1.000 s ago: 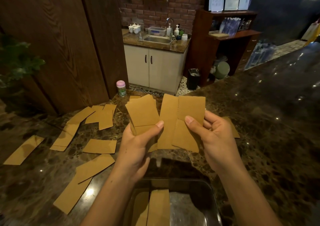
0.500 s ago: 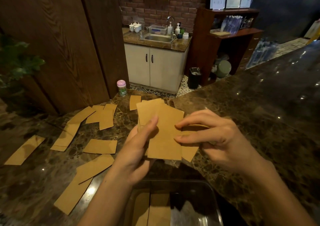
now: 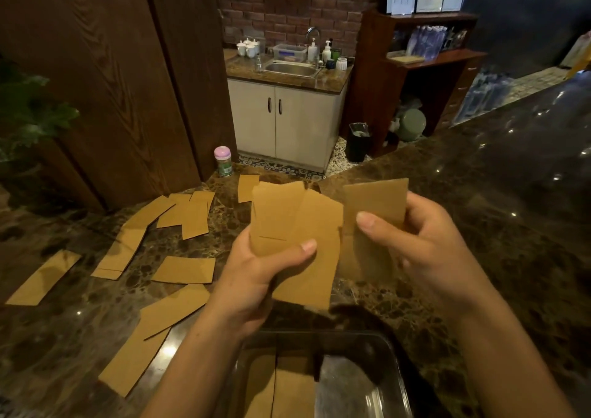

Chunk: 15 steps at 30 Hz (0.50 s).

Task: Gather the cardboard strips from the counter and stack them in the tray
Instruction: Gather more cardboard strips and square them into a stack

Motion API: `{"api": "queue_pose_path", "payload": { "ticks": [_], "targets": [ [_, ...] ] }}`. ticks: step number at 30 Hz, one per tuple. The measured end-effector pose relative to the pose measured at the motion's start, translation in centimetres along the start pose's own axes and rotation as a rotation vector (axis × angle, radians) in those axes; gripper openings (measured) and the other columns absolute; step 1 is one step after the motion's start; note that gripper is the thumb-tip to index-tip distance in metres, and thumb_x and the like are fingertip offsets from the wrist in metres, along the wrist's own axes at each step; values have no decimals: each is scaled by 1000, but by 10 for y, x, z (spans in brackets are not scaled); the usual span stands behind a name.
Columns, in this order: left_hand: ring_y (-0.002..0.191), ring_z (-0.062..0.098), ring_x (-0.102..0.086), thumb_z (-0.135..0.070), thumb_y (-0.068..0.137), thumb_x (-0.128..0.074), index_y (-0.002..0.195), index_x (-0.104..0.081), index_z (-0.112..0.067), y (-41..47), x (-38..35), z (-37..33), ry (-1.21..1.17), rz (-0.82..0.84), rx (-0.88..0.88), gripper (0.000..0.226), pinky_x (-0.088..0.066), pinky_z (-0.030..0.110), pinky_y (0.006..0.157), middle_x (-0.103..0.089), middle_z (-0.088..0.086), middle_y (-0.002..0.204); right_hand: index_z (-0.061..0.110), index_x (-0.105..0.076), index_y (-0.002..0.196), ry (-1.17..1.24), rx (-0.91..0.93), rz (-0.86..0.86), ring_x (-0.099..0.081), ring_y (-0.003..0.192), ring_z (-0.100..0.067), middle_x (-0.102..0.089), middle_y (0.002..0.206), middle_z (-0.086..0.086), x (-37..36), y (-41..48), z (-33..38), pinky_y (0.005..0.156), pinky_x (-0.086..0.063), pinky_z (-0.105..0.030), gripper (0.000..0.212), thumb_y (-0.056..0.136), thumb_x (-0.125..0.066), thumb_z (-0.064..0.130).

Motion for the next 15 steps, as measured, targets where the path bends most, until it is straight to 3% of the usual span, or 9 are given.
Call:
{"api": "queue_pose_path", "payload": {
  "ticks": [4, 7, 10, 15],
  "targets": [
    [89, 26, -75, -10, 65, -85, 116, -65, -16, -2, -9, -4, 39, 105, -53, 55, -59, 32, 69, -77, 8, 100, 15, -66, 123, -8, -126, 40, -78, 99, -25, -79, 110, -6, -8, 12, -9, 85, -64, -42, 49, 78, -80, 30],
    [85, 23, -74, 2, 68, -75, 117, -61, -11, -4, -11, -8, -12, 117, -75, 53, -59, 29, 68, -76, 7, 96, 16, -64, 123, 64, -62, -201, -80, 93, -24, -82, 104, -4, -7, 12, -10, 76, -65, -40, 51, 77, -81, 29],
    [89, 32, -74, 7, 69, -76, 125, -57, -10, -4, -10, -11, -60, 107, -107, 61, -60, 32, 71, -74, 17, 107, 16, -62, 125, 127, -18, -392, -81, 91, -22, -82, 104, -4, -12, 7, -15, 74, -66, -38, 43, 86, -79, 23],
    [80, 14, -77, -7, 67, -76, 109, -60, -22, -3, -2, -16, -118, -88, -179, 48, -60, 26, 64, -79, -3, 85, 23, -60, 126, 61, -88, -242, -80, 91, -14, -81, 104, 4, -25, -5, -27, 71, -66, -32, 40, 89, -76, 25]
  ]
}}
Point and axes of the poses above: each hand's wrist, its own y-axis towards the middle knuckle, its own x-axis out of the back of the hand, z = x × y, the point moved 5 cm from there along y, towards the middle knuckle
